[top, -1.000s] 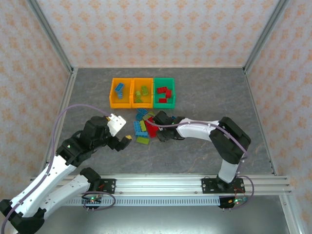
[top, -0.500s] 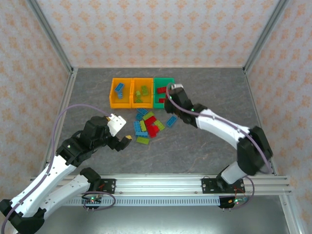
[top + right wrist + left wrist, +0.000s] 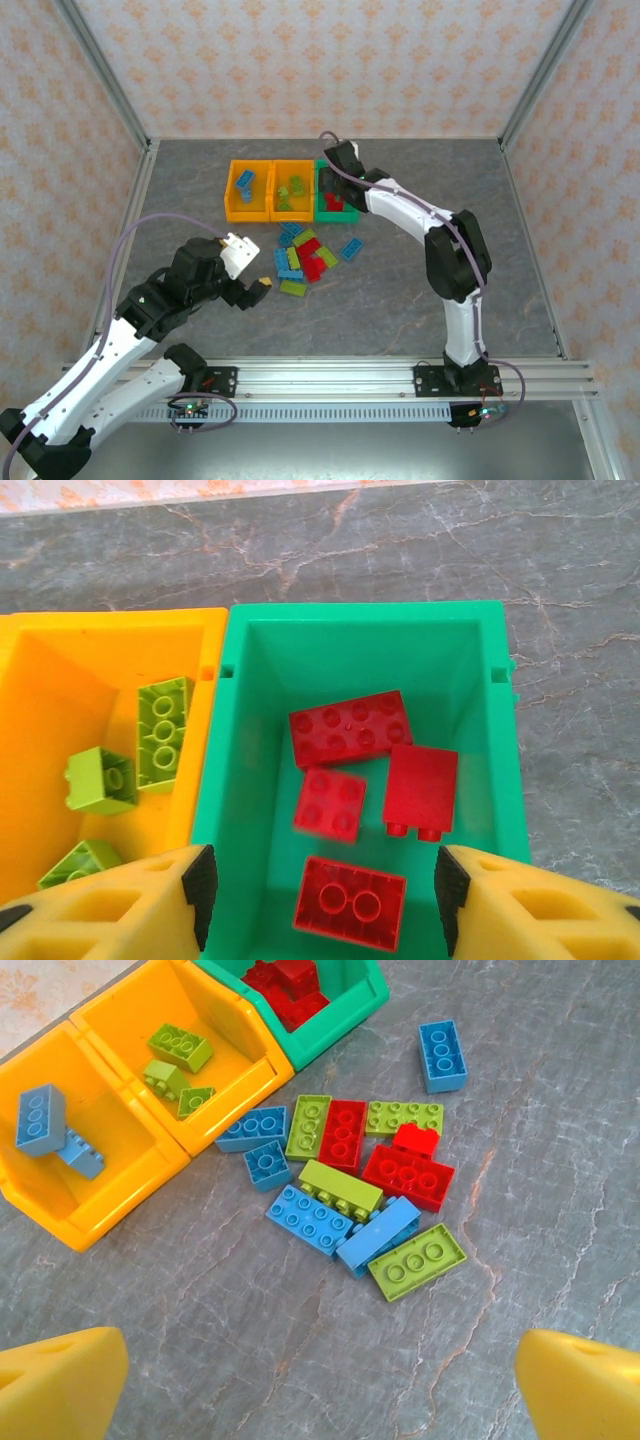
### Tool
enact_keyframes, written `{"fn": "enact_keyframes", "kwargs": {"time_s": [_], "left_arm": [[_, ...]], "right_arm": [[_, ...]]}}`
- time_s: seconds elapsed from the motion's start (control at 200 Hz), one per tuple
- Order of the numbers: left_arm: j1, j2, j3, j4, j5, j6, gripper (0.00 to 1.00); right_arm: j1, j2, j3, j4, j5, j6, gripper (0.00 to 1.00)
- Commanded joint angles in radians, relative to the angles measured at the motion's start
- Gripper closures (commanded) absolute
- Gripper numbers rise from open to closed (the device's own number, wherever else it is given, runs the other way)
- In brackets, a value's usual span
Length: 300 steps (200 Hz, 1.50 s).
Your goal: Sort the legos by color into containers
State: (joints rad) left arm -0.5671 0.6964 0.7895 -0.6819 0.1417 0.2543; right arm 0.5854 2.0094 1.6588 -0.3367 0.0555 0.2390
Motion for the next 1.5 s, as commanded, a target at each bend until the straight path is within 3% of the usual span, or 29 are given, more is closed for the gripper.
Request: {"fn": "enact_keyframes", "kwargs": {"time_s": [0.0,0.085,0.18,0.275,0.34,0.42,0.475,0.561,0.716,0.841,0.931,1.011,1.251,1.496], "left_arm": [[0.008,-0.011,-0.01,0.047,0.006,-0.04,0.0],[0.008,-0.005,-0.003,0.058,-0.026,-0.099,0.0],[0.007,0.025,0.039,0.049,-0.104,-0.251,0.01],[0.007,0.119,0.169,-0.101,-0.165,-0.534,0.1],[0.001,0.198,0.217,-0.159,-0.124,-0.726,0.15],[-0.049,0.28,0.206,-0.13,-0.087,-0.944,0.2],[-0.1,0.334,0.182,-0.078,-0.104,-1.088,0.3],[-0.19,0.436,0.172,-0.008,-0.132,-1.254,0.37],[-0.332,0.691,0.319,-0.065,-0.242,-1.331,0.41],[-0.349,0.88,0.391,-0.088,-0.255,-1.397,0.59],[-0.349,0.994,0.438,-0.087,-0.26,-1.405,0.63],[-0.348,1.07,0.48,-0.095,-0.27,-1.397,0.62],[-0.332,1.165,0.505,-0.09,-0.363,-1.395,0.43],[-0.299,1.244,0.499,-0.024,-0.328,-1.353,0.42]], "right_arm": [[0.001,-0.175,-0.067,-0.038,-0.039,0.0,0.39],[0.001,-0.326,-0.189,-0.038,-0.074,0.025,0.39],[0.002,-0.51,-0.336,-0.042,-0.14,0.063,0.36],[0.004,-0.695,-0.457,-0.105,-0.173,0.103,0.31],[0.004,-0.817,-0.547,-0.153,-0.149,0.142,0.27],[0.005,-0.983,-0.683,-0.164,-0.088,0.196,0.2],[0.003,-1.077,-0.772,-0.155,-0.056,0.238,0.17],[0.002,-1.177,-0.876,-0.122,-0.084,0.302,0.13],[0.003,-1.222,-0.924,-0.143,-0.104,0.347,0.12],[0.003,-1.218,-0.913,-0.183,-0.058,0.352,0.11],[0.003,-1.219,-0.896,-0.198,-0.06,0.333,0.1],[0.003,-1.224,-0.88,-0.215,-0.069,0.315,0.1],[0.002,-1.259,-0.873,-0.261,-0.046,0.277,0.1],[0.003,-1.28,-0.887,-0.254,-0.037,0.278,0.09]]}}
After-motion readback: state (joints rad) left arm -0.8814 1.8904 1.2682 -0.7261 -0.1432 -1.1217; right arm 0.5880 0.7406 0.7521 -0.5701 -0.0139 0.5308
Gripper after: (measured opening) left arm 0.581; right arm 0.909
